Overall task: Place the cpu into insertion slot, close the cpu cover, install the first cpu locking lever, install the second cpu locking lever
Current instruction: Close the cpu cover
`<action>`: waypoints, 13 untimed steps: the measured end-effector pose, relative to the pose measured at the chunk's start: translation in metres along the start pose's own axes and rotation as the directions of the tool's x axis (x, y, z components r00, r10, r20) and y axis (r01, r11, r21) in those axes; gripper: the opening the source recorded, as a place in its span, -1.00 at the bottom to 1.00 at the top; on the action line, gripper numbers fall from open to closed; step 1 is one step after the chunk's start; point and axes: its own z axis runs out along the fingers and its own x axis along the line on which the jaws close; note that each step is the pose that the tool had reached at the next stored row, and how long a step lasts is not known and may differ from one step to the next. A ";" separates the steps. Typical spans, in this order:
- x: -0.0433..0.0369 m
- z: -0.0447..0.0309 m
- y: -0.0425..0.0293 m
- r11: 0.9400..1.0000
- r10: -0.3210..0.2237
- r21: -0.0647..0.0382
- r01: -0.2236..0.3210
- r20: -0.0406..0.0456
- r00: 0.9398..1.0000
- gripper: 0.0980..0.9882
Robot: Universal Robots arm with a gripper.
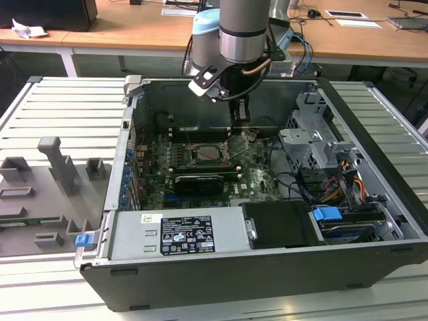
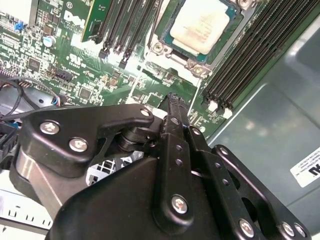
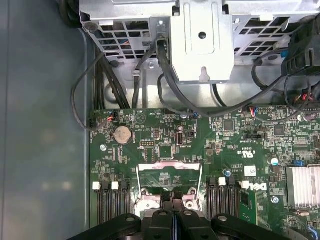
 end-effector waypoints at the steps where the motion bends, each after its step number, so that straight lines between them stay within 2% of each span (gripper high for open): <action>1: 0.0000 0.0001 0.0012 1.000 0.000 0.000 0.000 0.000 1.000 -0.98; 7: 0.0002 0.0007 0.0079 1.000 0.000 0.000 0.000 0.000 1.000 -0.98; 13: 0.0005 0.0019 0.0223 1.000 0.000 0.000 0.000 0.000 1.000 -0.98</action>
